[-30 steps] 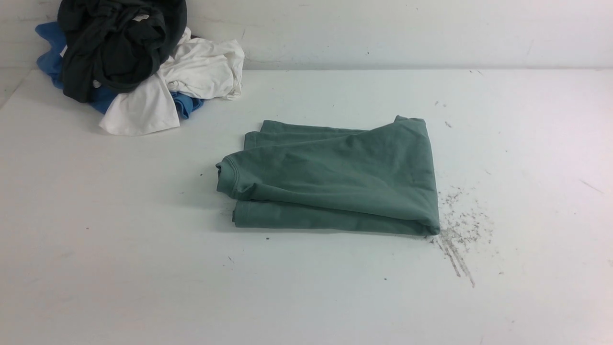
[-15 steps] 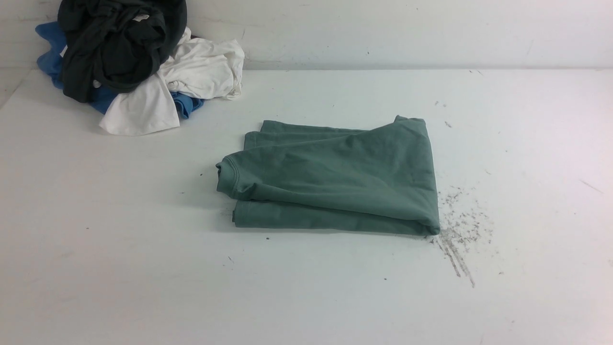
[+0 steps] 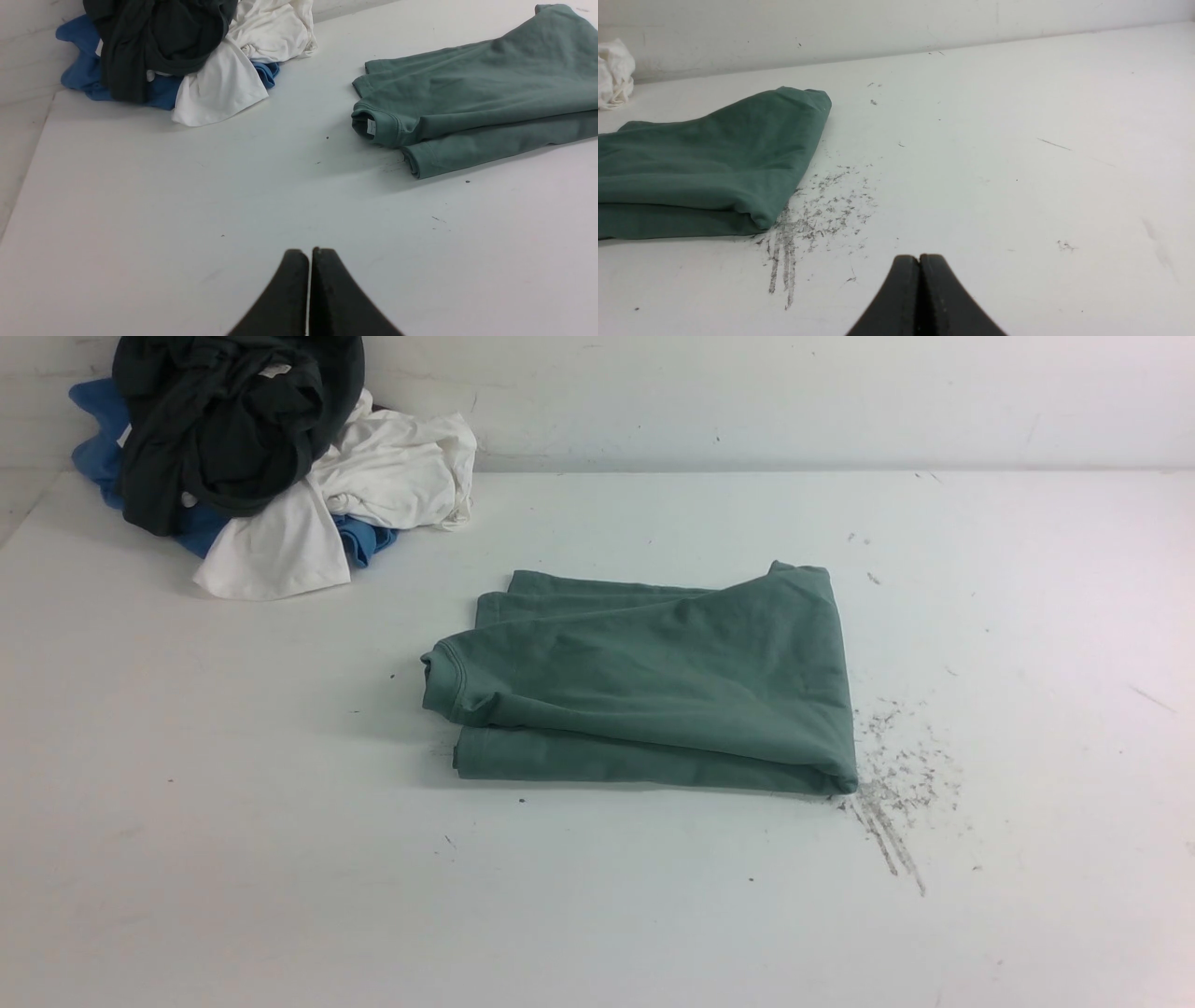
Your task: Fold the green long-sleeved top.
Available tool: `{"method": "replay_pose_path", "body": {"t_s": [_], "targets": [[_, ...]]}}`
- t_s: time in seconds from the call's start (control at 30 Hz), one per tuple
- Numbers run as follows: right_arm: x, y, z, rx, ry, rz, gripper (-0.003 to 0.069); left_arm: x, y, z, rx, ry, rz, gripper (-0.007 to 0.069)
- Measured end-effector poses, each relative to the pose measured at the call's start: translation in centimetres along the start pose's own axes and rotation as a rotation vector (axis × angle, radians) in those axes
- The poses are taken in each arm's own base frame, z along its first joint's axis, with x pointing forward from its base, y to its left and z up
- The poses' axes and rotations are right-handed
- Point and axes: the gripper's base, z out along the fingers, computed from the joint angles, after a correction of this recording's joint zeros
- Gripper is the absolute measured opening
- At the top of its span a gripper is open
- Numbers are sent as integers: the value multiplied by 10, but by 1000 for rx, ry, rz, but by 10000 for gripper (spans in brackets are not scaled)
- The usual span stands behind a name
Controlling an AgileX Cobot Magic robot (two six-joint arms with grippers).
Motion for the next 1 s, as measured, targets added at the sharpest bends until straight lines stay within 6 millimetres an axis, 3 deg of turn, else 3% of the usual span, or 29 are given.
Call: {"method": "replay_pose_path", "body": {"t_s": [0.27, 0.37, 0.53, 0.67, 0.8, 1.0], "targets": [[0, 0, 0, 0, 0, 0, -14, 3, 0, 6, -7, -38, 8, -7], [0, 0, 0, 0, 1, 0, -14, 10, -1, 15, -38, -149, 3, -7], [0, 0, 0, 0, 1, 0, -14, 47, 0, 33, -153, -322, -81, -7], [0, 0, 0, 0, 1, 0, -14, 78, 0, 41, -210, -355, -132, -7], [0, 0, 0, 0, 1, 0, -14, 95, -2, 47, -212, -323, -131, -7], [0, 0, 0, 0, 2, 0, -14, 113, -5, 51, -189, -125, -147, -7]]}}
